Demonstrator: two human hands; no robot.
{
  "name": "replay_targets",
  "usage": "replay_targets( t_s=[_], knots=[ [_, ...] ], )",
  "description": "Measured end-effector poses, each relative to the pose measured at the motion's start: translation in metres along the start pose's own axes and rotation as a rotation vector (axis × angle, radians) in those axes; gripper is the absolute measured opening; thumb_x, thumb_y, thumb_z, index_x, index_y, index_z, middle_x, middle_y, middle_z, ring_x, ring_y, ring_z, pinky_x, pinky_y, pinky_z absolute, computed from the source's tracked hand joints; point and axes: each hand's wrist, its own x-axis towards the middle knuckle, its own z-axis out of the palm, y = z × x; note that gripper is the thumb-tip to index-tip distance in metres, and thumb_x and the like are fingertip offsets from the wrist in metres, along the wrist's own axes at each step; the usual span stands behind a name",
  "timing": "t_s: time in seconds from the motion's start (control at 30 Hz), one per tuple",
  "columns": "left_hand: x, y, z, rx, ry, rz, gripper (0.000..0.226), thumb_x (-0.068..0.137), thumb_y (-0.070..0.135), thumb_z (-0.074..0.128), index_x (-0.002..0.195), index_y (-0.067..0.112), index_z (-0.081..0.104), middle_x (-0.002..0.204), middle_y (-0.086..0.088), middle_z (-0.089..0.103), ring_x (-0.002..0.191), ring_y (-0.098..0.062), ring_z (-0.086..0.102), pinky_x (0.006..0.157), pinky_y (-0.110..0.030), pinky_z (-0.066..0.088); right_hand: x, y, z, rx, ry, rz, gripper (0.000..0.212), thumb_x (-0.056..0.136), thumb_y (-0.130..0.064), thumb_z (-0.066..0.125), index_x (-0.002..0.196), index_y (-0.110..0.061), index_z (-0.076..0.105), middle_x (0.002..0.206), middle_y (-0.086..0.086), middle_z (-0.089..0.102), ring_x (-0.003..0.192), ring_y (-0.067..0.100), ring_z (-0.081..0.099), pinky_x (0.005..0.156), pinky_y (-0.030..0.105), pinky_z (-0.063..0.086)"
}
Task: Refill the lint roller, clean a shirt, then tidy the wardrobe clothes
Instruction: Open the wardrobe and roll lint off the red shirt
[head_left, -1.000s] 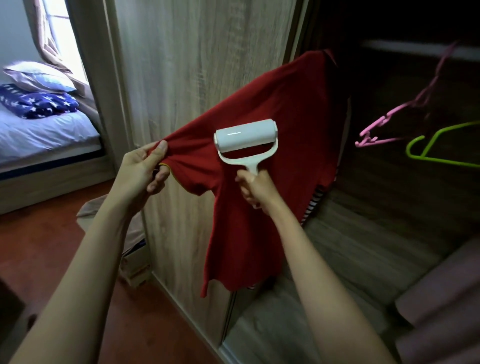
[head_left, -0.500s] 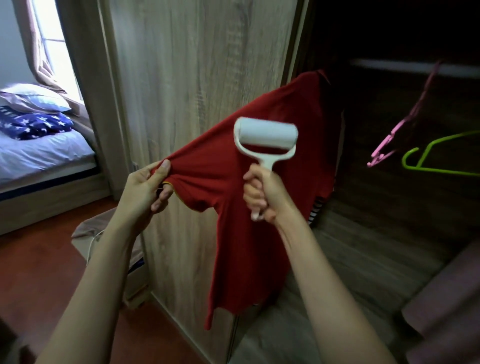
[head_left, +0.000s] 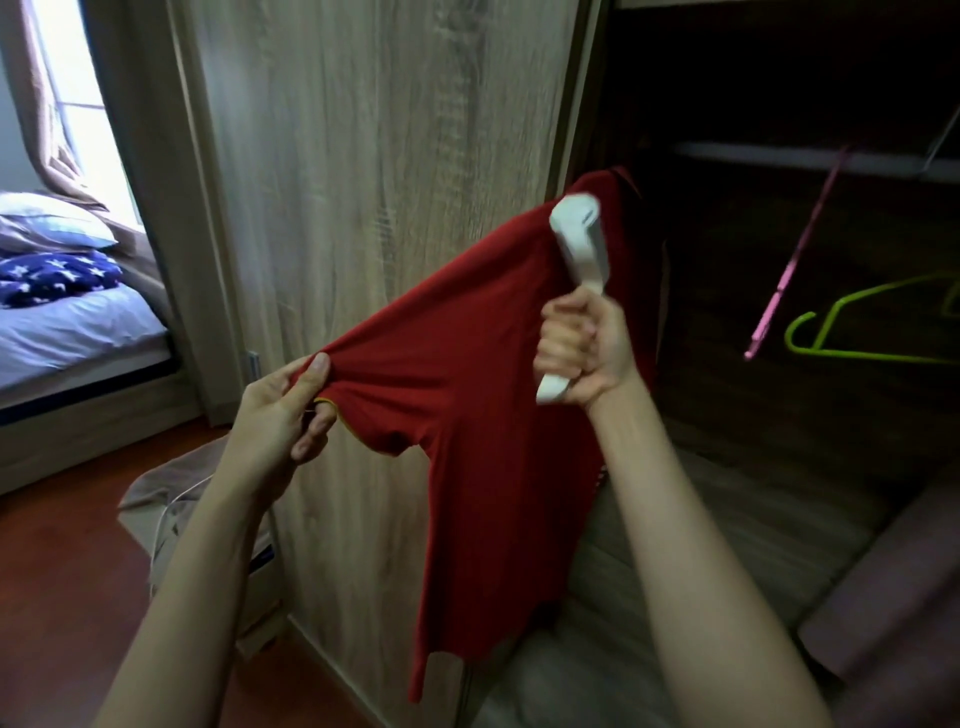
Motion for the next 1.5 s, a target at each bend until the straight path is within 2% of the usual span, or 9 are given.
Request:
replay_targets(
  t_s=[0.27,0.47,0.6,0.77,0.93,1.1,1.27,1.4,1.5],
  knots=[
    [0.001,0.003,0.004,-0.003,0.007,0.014,0.025,0.100,0.023,0.046,0.083,0.017,0.063,0.040,0.002,0.033,0.026,-0.003,0.019,0.035,-0.012,0.011,0.001,-0.025,-0.023,0.047,-0.010,-0.015,0.038,0.079,-0.013,0.047,0.045,-0.021,0.033,0.032,-0.006,0.023,0.026,0.009,0.020,0.033,0.020,0.018],
    [0.001,0.004,0.008,0.002,0.035,0.012,0.022,0.100,0.023,0.045,0.090,0.014,0.062,0.039,0.003,0.032,0.024,-0.002,0.018,0.035,-0.011,0.010,0.016,-0.089,-0.028,-0.118,0.239,-0.165,0.042,0.077,-0.017,0.041,0.035,-0.019,0.037,0.025,-0.008,0.025,0.021,0.010,0.017,0.029,0.018,0.012],
    [0.003,0.003,0.009,-0.007,0.055,0.006,0.026,0.100,0.023,0.045,0.080,0.019,0.063,0.039,0.003,0.032,0.024,-0.002,0.018,0.033,-0.007,0.011,0.010,-0.062,-0.051,-0.088,0.188,-0.139,0.041,0.077,-0.018,0.038,0.036,-0.020,0.034,0.027,-0.008,0.019,0.024,0.008,0.011,0.028,0.019,0.014],
    [0.004,0.003,0.010,-0.019,0.063,0.003,0.027,0.100,0.023,0.044,0.081,0.019,0.063,0.038,0.002,0.032,0.023,-0.002,0.019,0.033,-0.005,0.012,0.016,-0.103,-0.062,-0.066,0.154,-0.182,0.037,0.070,-0.011,0.055,0.037,-0.017,0.038,0.025,-0.007,0.026,0.022,0.008,0.016,0.027,0.019,0.017],
    [0.003,0.000,0.010,-0.008,0.065,0.004,0.032,0.100,0.022,0.044,0.077,0.021,0.066,0.038,0.002,0.032,0.023,-0.002,0.019,0.032,-0.006,0.013,0.009,-0.073,-0.085,-0.085,0.166,-0.162,0.038,0.071,-0.014,0.050,0.037,-0.019,0.037,0.026,-0.008,0.022,0.024,0.008,0.011,0.028,0.019,0.016],
    [0.004,0.001,0.014,0.024,0.085,0.007,0.022,0.100,0.022,0.044,0.090,0.013,0.060,0.038,0.004,0.032,0.023,-0.001,0.019,0.033,-0.005,0.013,0.008,-0.098,-0.092,-0.086,0.179,-0.190,0.037,0.062,-0.010,0.067,0.037,-0.018,0.040,0.028,-0.009,0.021,0.023,0.008,0.016,0.028,0.017,0.016],
    [0.002,-0.003,0.015,0.011,0.086,0.004,0.023,0.101,0.021,0.042,0.090,0.013,0.060,0.038,0.004,0.032,0.023,-0.002,0.018,0.033,-0.007,0.011,-0.004,0.000,-0.151,0.006,0.121,0.011,0.034,0.073,-0.019,0.058,0.041,-0.019,0.046,0.035,-0.008,0.019,0.027,0.009,0.016,0.033,0.018,0.012],
    [0.001,-0.005,0.015,0.018,0.092,-0.001,0.022,0.101,0.022,0.042,0.089,0.012,0.057,0.038,0.004,0.032,0.023,-0.002,0.018,0.033,-0.008,0.011,-0.036,0.096,-0.174,-0.022,0.107,0.188,0.047,0.061,-0.020,0.071,0.044,-0.024,0.028,0.032,-0.006,0.015,0.025,0.011,0.011,0.034,0.015,0.007],
    [0.002,-0.007,0.016,0.012,0.111,0.000,0.022,0.101,0.022,0.042,0.087,0.013,0.057,0.038,0.005,0.032,0.024,-0.002,0.018,0.033,-0.008,0.011,-0.033,0.078,-0.153,-0.095,0.049,0.171,0.045,0.063,-0.021,0.070,0.047,-0.025,0.028,0.032,-0.006,0.015,0.026,0.011,0.009,0.033,0.016,0.013]
  ],
)
